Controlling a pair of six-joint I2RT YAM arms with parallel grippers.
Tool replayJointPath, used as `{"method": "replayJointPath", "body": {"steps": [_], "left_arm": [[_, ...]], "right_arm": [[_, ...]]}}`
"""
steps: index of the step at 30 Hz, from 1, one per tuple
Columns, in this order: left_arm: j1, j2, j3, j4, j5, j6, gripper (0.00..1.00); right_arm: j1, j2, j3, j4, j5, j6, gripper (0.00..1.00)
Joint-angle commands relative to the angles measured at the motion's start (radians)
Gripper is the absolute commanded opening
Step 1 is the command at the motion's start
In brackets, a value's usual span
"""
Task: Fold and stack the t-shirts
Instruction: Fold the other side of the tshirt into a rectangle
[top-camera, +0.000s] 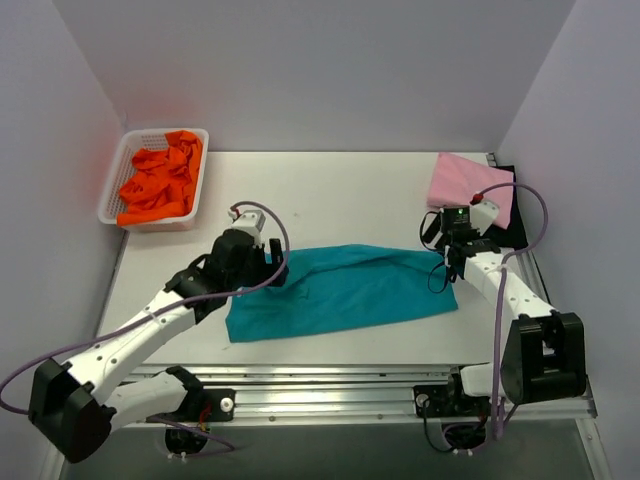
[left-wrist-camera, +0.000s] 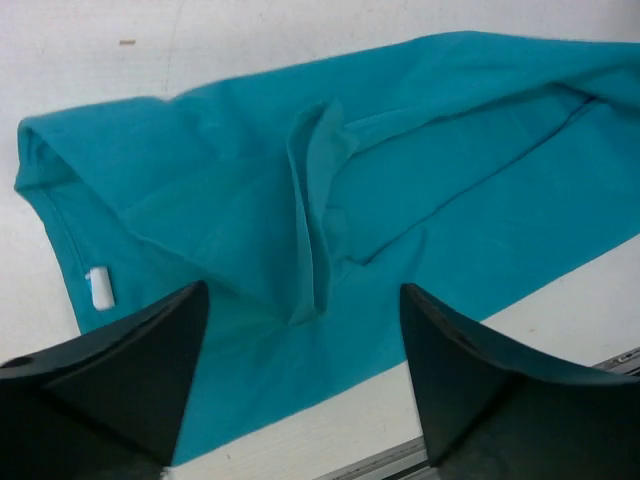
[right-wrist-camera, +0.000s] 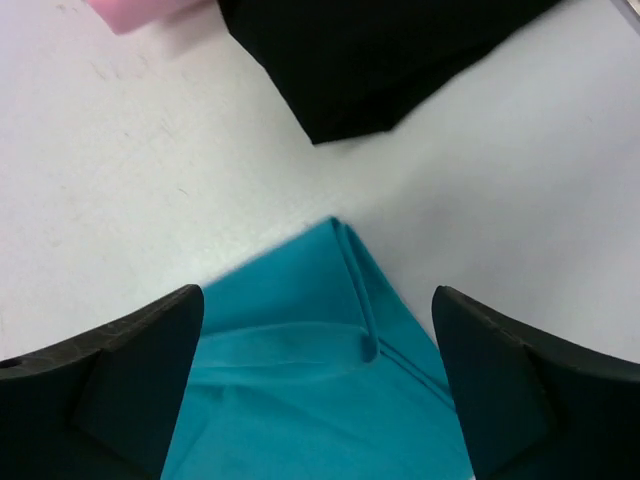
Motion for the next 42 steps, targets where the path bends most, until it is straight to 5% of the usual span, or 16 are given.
{"method": "replayJointPath", "body": {"steps": [1, 9, 20, 23, 24, 26, 33, 36, 37, 40, 42], "left_arm": [[-0.089, -0.153, -0.123, -0.036, -0.269, -0.139, 0.94], [-0.172, -0.261, -0.177, -0.016, -0.434, -0.216, 0.94], [-0.159, 0.144, -0.053, 0.037, -0.441, -0.277, 0.97], [-0.146, 0.254, -0.03, 0.036, -0.432, -0.315, 0.94], [-0.144, 0.294, -0.025, 0.037, -0.432, -0.319, 0.87], [-0.127, 0.325, -0.031, 0.053, -0.424, -0.326, 0.8], [-0.07, 0.428, -0.059, 0.132, -0.29, -0.316, 0.82], [-0.069, 0.498, -0.025, 0.129, -0.271, -0.296, 0.65], [-0.067, 0.518, -0.016, 0.129, -0.266, -0.291, 0.45], [-0.052, 0.609, 0.027, 0.138, -0.251, -0.265, 0.26], [-0.035, 0.677, 0.073, 0.14, -0.239, -0.247, 0.03]], "right_arm": [[0.007, -0.063, -0.06, -0.047, 0.081, 0.024, 1.0], [0.024, -0.04, 0.026, -0.084, 0.105, 0.031, 1.0], [0.067, 0.115, 0.063, -0.016, 0.082, 0.033, 0.98], [0.073, 0.13, 0.02, 0.036, 0.046, 0.034, 0.74], [0.071, 0.137, 0.014, 0.044, 0.041, 0.033, 0.42], [0.07, 0.163, 0.003, 0.047, 0.033, 0.033, 0.21], [0.07, 0.261, -0.008, 0.09, 0.022, 0.044, 0.22], [0.07, 0.302, -0.009, 0.099, -0.007, 0.047, 0.03], [0.07, 0.327, -0.008, 0.099, -0.016, 0.048, 0.0], [0.071, 0.37, -0.017, 0.122, -0.086, 0.05, 0.0], [0.074, 0.376, -0.017, 0.125, -0.103, 0.056, 0.0]]}}
